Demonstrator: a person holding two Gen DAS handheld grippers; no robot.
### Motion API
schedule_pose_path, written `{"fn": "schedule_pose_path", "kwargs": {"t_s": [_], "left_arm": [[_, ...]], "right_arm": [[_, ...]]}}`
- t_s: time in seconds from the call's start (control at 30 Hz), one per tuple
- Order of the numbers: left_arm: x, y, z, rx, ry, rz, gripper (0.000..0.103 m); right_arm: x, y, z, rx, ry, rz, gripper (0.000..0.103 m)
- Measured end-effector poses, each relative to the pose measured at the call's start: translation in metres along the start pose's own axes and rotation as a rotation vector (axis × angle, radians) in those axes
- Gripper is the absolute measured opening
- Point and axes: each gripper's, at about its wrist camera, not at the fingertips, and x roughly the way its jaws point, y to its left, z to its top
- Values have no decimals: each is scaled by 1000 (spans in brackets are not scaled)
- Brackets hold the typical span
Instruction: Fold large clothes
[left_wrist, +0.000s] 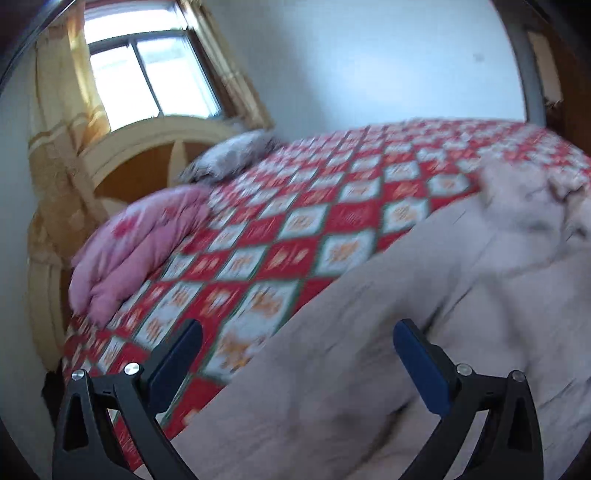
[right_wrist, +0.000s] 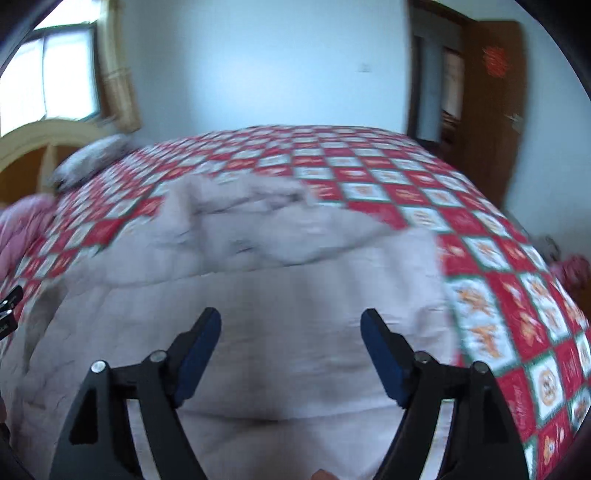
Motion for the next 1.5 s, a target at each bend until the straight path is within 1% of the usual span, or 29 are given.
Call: {"fn": "schedule_pose_path", "kwargs": {"t_s": [0.07,0.13,0.17,0.2,0.27,0.37,0.4,0.47,0.53,0.63,0.7,0.77,0.87,0.93,1.0,1.03,1.07,1.1,1.13,1.17,1.2,1.27,1.4,1.43,1.5], "left_arm": [[15,13,-15,3,46,28,102],[29,23,-28,-3,86,35,102],[36,27,-33,-6,105,39,102],[41,33,-38,-11,124,42,102],[42,44,-45,-24,136,39,102],[25,70,-59,-57,108,51,102],[21,81,-66,-63,112,60,102],[16,105,-84,-96,134,70,102],[15,130,-106,-131,180,85,102],[17,162,-136,-210,251,99,102],[17,176,-148,-259,274,100,102],[14,184,-158,-307,297,78,102],[11,182,-164,-354,315,14,102],[8,177,-166,-368,317,-36,99],[3,169,-166,-371,312,-92,77],[1,166,-165,-366,306,-104,73],[-1,164,-162,-362,296,-120,53],[-3,163,-160,-359,287,-158,23],[-4,162,-157,-360,286,-185,20],[-6,163,-155,-361,282,-173,19],[-12,166,-148,-359,257,-155,17],[-23,171,-134,-354,202,-131,16],[-56,179,-85,-318,48,-82,14],[-72,177,-64,-299,-19,-73,14],[-94,166,-33,-255,-111,-65,13]], "right_arm": [[22,15,-10,-30,51,0,80],[57,24,-28,-55,157,-17,80],[65,25,-34,-64,161,-27,80],[67,24,-37,-67,147,-31,80],[65,21,-33,-57,146,-30,80],[45,18,-29,-39,129,-30,80],[37,19,-30,-32,116,-23,80],[18,20,-33,-31,87,-15,81],[1,23,-41,-40,60,-16,82],[-11,29,-52,-29,44,3,82],[-18,34,-60,-29,35,18,82],[-20,40,-66,-44,27,17,82],[-21,46,-74,-62,27,17,82],[-23,48,-75,-66,28,16,82],[-27,46,-76,-61,16,19,82],[-29,45,-76,-57,10,20,82],[-31,45,-78,-53,6,21,82],[-33,43,-78,-46,0,20,82],[-34,41,-78,-38,-4,17,82],[-35,40,-79,-33,-7,16,82],[-37,38,-80,-25,-10,16,82],[-40,35,-80,-17,-20,15,82],[-47,29,-75,-21,-42,-11,82],[-48,26,-73,-22,-46,-22,82],[-49,19,-70,-17,-53,-40,82]]}}
